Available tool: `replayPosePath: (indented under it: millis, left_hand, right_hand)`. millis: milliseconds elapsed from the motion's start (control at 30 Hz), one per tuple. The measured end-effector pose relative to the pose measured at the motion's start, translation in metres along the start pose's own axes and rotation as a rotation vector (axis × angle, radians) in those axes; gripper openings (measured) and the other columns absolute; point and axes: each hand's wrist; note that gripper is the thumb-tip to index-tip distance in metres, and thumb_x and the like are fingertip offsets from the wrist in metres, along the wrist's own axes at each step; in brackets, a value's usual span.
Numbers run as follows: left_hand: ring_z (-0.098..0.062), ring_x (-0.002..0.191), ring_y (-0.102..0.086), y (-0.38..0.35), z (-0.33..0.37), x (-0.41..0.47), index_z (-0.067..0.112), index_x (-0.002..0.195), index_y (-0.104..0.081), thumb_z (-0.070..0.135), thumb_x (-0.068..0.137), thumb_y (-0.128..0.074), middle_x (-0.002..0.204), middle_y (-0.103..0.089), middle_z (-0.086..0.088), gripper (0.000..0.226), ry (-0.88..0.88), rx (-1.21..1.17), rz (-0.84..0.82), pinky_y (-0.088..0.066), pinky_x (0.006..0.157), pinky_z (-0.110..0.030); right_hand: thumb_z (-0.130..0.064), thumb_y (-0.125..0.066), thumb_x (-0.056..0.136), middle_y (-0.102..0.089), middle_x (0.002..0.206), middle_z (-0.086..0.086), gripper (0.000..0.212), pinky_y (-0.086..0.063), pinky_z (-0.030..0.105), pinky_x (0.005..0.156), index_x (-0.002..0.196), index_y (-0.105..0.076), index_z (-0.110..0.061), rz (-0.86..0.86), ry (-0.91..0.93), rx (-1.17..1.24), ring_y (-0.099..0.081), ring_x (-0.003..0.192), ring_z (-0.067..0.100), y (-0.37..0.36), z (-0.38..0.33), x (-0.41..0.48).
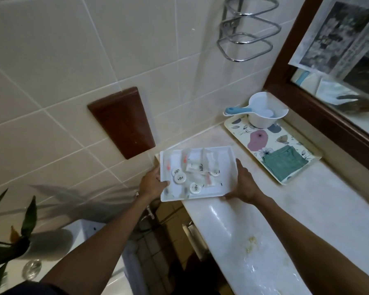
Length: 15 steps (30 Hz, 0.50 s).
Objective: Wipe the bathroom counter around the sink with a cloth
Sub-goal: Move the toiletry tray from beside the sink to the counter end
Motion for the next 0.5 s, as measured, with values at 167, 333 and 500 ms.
replayPosePath:
  millis: [167, 333, 500]
  left_hand:
    - [-0.017, 0.088, -0.065, -0.005, 0.000, 0.004, 0.032, 0.148, -0.048, 0.021, 0.089, -0.075, 0.096, -0.070, 0.007, 0.066, 0.070, -0.091, 0.028, -0.059, 0.086, -0.039]
    - [-0.020, 0.086, -0.070, -0.015, 0.007, 0.007, 0.035, 0.153, -0.038, 0.016, 0.090, -0.073, 0.094, -0.065, 0.002, 0.074, 0.189, -0.203, -0.001, -0.065, 0.070, -0.042]
    - [-0.026, 0.086, -0.074, -0.019, 0.011, 0.010, 0.035, 0.154, -0.035, 0.017, 0.093, -0.071, 0.102, -0.065, 0.002, 0.073, 0.262, -0.234, -0.037, -0.065, 0.073, -0.045]
  right_hand:
    - [-0.029, -0.100, 0.045, -0.026, 0.161, 0.013, 0.149, -0.026, 0.039, 0.115, 0.158, -0.003, -0.012, -0.002, -0.011, 0.005, -0.025, 0.147, 0.031, 0.005, 0.002, 0.026]
    - [-0.021, -0.097, 0.054, -0.030, 0.160, 0.011, 0.136, -0.028, 0.036, 0.114, 0.158, -0.011, -0.014, 0.029, 0.007, 0.003, -0.030, 0.146, 0.029, 0.015, 0.008, 0.056]
    - [-0.018, -0.097, 0.054, -0.037, 0.156, 0.012, 0.128, -0.029, 0.034, 0.113, 0.156, -0.021, -0.011, 0.071, 0.016, -0.020, -0.035, 0.144, 0.030, 0.020, 0.009, 0.078]
Point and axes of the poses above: each hand's wrist, its own x-axis towards the middle knuckle, its own y-axis out of the back of the hand, z = x × y
